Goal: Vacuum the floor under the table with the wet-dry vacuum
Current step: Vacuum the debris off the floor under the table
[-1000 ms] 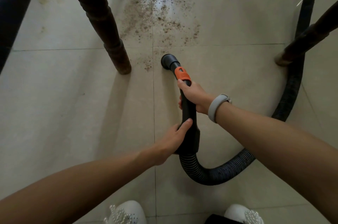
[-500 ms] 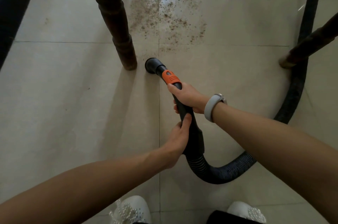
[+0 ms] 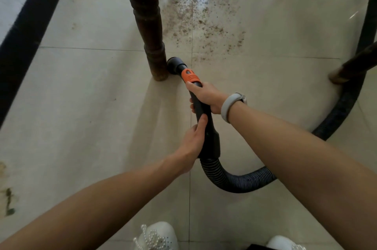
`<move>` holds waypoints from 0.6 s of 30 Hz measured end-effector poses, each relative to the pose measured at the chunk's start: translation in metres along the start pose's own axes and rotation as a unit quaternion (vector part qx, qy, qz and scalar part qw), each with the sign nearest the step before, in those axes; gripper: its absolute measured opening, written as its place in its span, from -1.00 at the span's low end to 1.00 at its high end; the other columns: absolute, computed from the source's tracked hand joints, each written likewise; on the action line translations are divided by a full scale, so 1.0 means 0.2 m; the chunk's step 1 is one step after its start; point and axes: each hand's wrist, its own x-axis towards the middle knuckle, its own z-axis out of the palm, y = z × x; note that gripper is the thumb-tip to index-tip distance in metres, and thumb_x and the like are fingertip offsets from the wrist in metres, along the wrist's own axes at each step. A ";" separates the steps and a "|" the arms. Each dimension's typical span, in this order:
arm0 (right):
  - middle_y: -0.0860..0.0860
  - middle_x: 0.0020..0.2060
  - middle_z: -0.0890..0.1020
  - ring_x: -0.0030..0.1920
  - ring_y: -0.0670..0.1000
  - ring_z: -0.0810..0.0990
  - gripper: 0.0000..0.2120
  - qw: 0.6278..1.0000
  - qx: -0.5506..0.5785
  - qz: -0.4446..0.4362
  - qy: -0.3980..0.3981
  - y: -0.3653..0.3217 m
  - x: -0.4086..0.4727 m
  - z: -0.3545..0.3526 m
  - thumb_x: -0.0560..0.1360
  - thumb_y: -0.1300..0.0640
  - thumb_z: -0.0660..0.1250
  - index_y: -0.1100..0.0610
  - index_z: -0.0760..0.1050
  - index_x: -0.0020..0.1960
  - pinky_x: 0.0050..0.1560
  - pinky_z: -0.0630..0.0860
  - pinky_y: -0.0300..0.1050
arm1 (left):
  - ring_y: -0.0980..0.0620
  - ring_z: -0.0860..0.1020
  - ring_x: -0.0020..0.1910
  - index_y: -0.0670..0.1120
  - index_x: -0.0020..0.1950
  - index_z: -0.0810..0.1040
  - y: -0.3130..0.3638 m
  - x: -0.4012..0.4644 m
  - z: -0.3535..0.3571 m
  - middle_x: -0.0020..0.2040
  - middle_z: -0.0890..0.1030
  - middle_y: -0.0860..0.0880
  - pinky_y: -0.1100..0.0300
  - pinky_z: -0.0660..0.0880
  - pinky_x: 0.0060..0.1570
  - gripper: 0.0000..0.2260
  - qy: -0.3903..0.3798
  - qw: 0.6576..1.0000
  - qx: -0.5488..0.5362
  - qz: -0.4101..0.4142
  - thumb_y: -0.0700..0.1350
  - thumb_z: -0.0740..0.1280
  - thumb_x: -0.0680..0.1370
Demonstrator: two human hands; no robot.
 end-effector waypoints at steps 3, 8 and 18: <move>0.10 -0.28 0.49 -0.38 0.04 0.51 -0.72 1.000 -0.008 -0.004 0.007 -0.02 0.03 0.03 0.58 0.02 0.23 0.23 0.34 0.12 -0.31 0.56 -0.09 | -0.07 0.59 0.05 0.09 -0.11 0.45 0.02 0.02 -0.03 0.05 0.61 -0.11 -0.02 0.51 0.17 -0.68 0.008 1.000 -0.003 -0.007 0.26 0.05 0.57; 0.10 -0.28 0.48 -0.37 0.03 0.50 -0.73 1.000 -0.009 -0.004 0.020 -0.07 0.06 0.05 0.58 0.01 0.22 0.22 0.33 0.11 -0.33 0.55 -0.11 | -0.09 0.57 0.09 0.09 -0.05 0.44 0.06 0.03 -0.06 0.08 0.59 -0.11 -0.08 0.47 0.22 -0.66 0.005 1.000 0.008 -0.005 0.29 0.03 0.56; 0.13 -0.31 0.48 -0.41 0.07 0.52 -0.82 0.999 0.027 0.002 0.035 -0.01 0.03 -0.10 0.56 0.14 0.25 0.26 0.36 0.02 -0.31 0.57 -0.05 | 0.01 0.56 0.05 0.01 0.15 0.41 0.04 0.03 -0.02 0.01 0.58 0.00 0.02 0.45 0.24 -0.60 -0.067 0.997 0.047 -0.009 0.27 0.04 0.57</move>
